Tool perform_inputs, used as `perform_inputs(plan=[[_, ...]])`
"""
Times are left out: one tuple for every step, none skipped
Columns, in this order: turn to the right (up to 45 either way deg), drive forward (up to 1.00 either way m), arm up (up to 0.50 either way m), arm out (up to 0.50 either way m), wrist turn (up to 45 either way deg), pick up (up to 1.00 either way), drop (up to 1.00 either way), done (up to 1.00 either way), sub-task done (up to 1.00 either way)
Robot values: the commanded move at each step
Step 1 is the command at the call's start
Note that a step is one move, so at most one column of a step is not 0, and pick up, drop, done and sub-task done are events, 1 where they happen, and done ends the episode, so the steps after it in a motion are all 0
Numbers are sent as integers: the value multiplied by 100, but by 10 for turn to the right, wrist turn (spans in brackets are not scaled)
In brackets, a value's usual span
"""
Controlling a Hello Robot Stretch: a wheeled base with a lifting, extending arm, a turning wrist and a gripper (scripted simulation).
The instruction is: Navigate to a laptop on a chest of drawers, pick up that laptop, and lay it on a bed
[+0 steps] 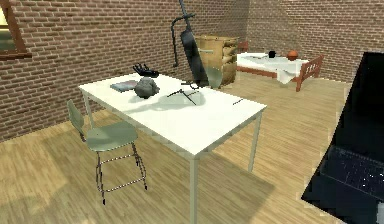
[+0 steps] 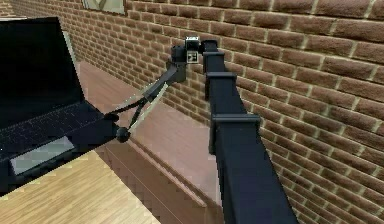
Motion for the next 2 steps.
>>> perform_inputs(plan=[[0, 0, 0, 0, -30, 0, 0, 0, 0], [0, 0, 0, -44, 0, 0, 0, 0, 0]])
